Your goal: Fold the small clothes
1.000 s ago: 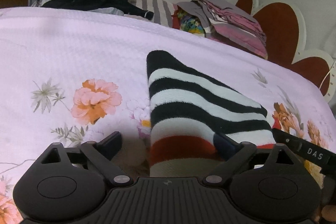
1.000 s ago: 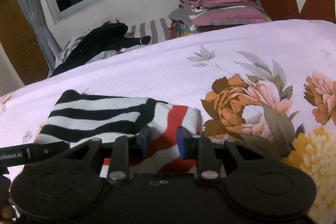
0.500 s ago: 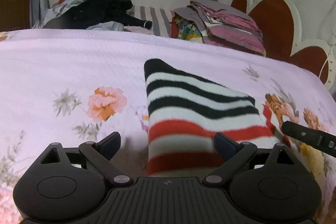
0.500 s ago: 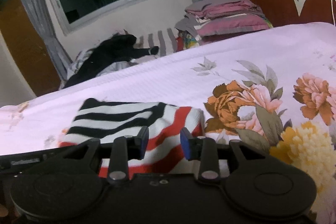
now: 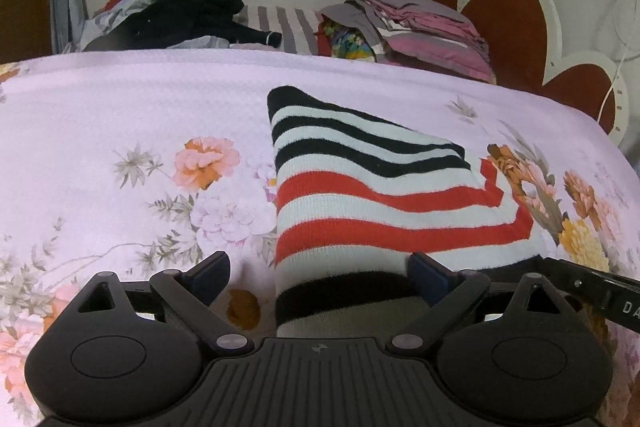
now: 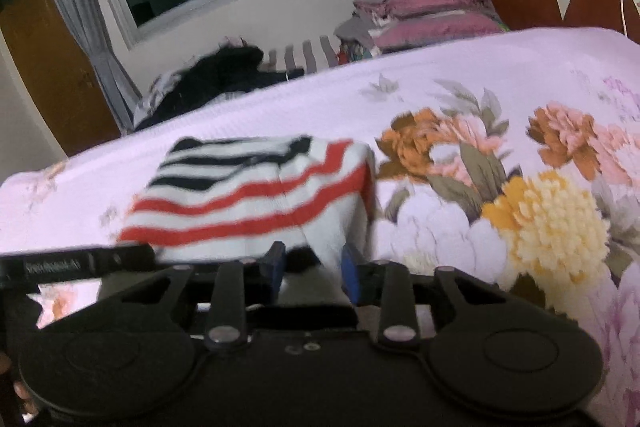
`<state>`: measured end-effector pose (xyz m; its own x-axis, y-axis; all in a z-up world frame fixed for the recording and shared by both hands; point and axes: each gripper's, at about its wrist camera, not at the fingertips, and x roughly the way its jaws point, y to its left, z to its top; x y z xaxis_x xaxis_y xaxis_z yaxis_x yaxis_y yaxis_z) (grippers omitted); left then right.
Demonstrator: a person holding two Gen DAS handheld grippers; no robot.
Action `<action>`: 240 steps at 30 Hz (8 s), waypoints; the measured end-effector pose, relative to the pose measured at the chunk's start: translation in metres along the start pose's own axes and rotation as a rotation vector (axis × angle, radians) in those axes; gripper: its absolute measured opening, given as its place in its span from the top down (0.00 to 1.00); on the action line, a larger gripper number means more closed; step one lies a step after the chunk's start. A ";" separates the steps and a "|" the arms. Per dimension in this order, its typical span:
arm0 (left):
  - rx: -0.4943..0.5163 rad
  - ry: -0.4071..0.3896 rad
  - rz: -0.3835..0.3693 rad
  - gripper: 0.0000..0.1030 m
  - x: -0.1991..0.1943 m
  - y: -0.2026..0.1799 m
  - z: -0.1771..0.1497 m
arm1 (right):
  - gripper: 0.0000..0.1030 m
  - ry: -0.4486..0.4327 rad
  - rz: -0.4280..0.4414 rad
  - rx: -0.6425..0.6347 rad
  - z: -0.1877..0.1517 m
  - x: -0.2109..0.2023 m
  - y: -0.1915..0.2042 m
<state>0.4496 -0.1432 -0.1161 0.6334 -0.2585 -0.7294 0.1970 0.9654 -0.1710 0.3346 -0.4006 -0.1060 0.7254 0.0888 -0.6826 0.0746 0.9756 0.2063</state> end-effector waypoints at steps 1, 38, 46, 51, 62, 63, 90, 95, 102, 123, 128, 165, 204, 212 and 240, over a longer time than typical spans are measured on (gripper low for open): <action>0.004 -0.003 0.001 0.08 -0.002 -0.002 -0.001 | 0.71 -0.003 0.006 0.007 -0.001 -0.004 0.000; -0.103 0.098 -0.101 0.08 -0.024 0.019 -0.025 | 0.42 0.044 0.108 0.161 -0.012 -0.035 -0.035; -0.105 0.107 -0.106 0.08 -0.003 0.013 -0.007 | 0.31 0.100 0.128 0.160 0.010 0.006 -0.037; -0.094 0.111 -0.113 0.08 0.008 0.009 0.000 | 0.27 0.144 0.141 0.168 0.016 0.031 -0.040; -0.126 0.157 -0.178 0.08 0.041 0.008 0.000 | 0.22 0.197 0.214 0.188 0.013 0.067 -0.038; -0.123 0.156 -0.182 0.08 0.042 0.007 -0.001 | 0.25 0.196 0.215 0.181 0.013 0.069 -0.035; -0.096 -0.013 -0.132 0.53 -0.060 0.060 0.021 | 0.70 0.063 0.381 0.228 0.028 0.019 0.044; -0.113 -0.048 -0.096 0.53 -0.094 0.117 0.018 | 0.70 0.063 0.421 0.201 0.026 0.020 0.105; -0.134 -0.073 -0.090 0.53 -0.124 0.224 0.011 | 0.70 0.053 0.435 0.188 0.010 0.034 0.208; -0.168 -0.053 -0.050 0.53 -0.092 0.462 -0.015 | 0.69 0.129 0.386 0.143 -0.046 0.142 0.391; -0.120 -0.061 -0.055 0.50 -0.087 0.460 -0.018 | 0.65 0.172 0.370 0.139 -0.051 0.149 0.388; -0.143 -0.074 -0.001 0.31 -0.092 0.453 -0.015 | 0.72 0.044 0.212 -0.026 -0.019 0.139 0.398; -0.051 0.062 0.055 0.00 -0.142 0.434 -0.067 | 0.60 0.149 0.024 0.098 -0.138 0.071 0.393; -0.066 0.068 0.118 0.00 -0.169 0.424 -0.062 | 0.44 0.152 0.042 0.098 -0.126 0.052 0.397; 0.021 -0.148 0.388 0.00 -0.426 0.301 -0.204 | 0.04 -0.111 0.122 -0.260 -0.172 -0.251 0.395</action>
<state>0.0866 0.2652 0.0080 0.7640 0.1210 -0.6337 -0.0632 0.9916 0.1132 0.0636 -0.0027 0.0262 0.7897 0.1998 -0.5800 -0.1848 0.9790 0.0857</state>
